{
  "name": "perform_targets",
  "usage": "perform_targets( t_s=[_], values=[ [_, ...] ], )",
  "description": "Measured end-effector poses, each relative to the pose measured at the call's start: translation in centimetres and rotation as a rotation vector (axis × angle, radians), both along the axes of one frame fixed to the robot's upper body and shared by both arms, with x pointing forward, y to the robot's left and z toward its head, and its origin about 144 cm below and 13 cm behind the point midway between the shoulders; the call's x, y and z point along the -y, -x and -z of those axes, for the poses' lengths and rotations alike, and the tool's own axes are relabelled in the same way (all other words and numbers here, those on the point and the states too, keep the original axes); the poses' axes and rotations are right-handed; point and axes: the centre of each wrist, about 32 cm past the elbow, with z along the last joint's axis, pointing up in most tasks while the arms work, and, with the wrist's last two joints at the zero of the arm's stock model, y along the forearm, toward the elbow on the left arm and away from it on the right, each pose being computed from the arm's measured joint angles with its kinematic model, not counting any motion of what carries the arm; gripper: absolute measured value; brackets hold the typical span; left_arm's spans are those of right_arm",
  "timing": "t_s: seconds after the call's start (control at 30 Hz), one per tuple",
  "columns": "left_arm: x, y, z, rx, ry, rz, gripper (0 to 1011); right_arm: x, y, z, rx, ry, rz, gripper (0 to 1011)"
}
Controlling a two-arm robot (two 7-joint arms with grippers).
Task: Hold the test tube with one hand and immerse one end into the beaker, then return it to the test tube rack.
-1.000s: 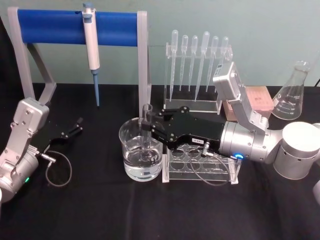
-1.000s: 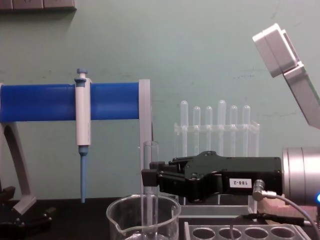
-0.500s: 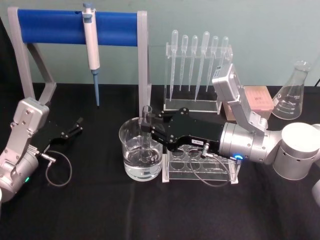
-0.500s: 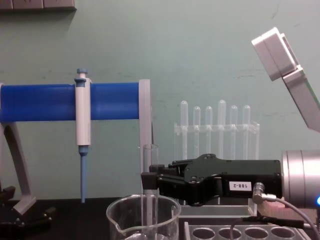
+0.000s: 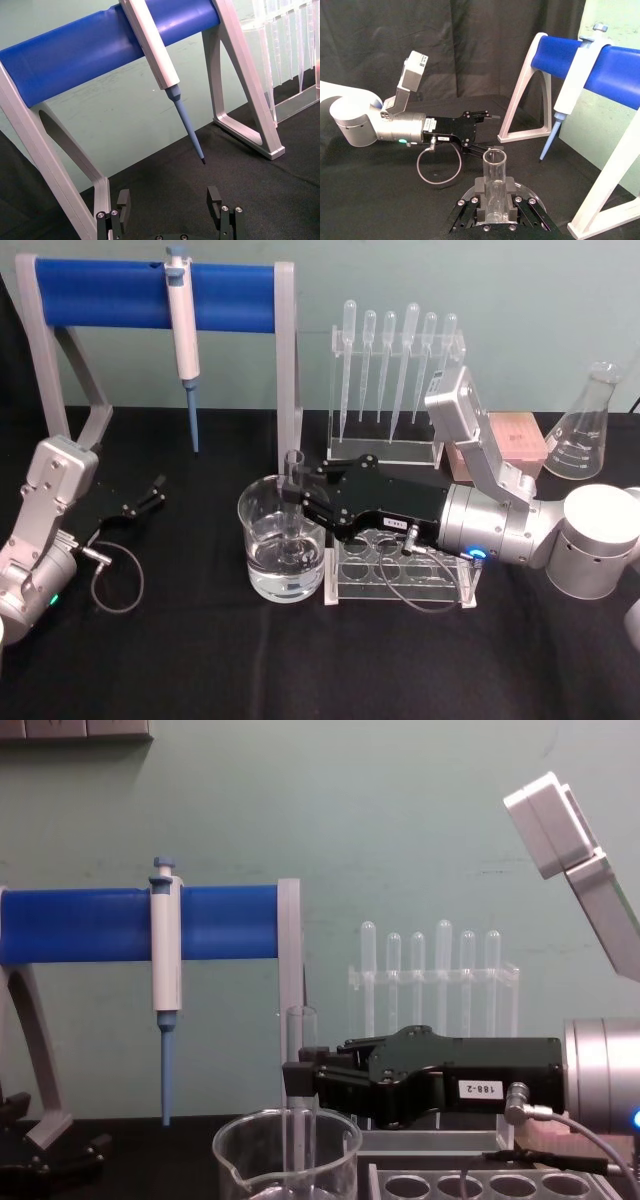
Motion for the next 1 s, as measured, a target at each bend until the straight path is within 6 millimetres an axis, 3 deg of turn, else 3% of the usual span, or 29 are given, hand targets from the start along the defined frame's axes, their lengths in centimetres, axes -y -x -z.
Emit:
perform_targets(
  t_s=[1.0],
  values=[
    [0.00, 0.00, 0.00, 0.000, 0.000, 0.000, 1000, -0.01, 0.00, -0.04, 0.001, -0.001, 0.001, 233]
  ],
)
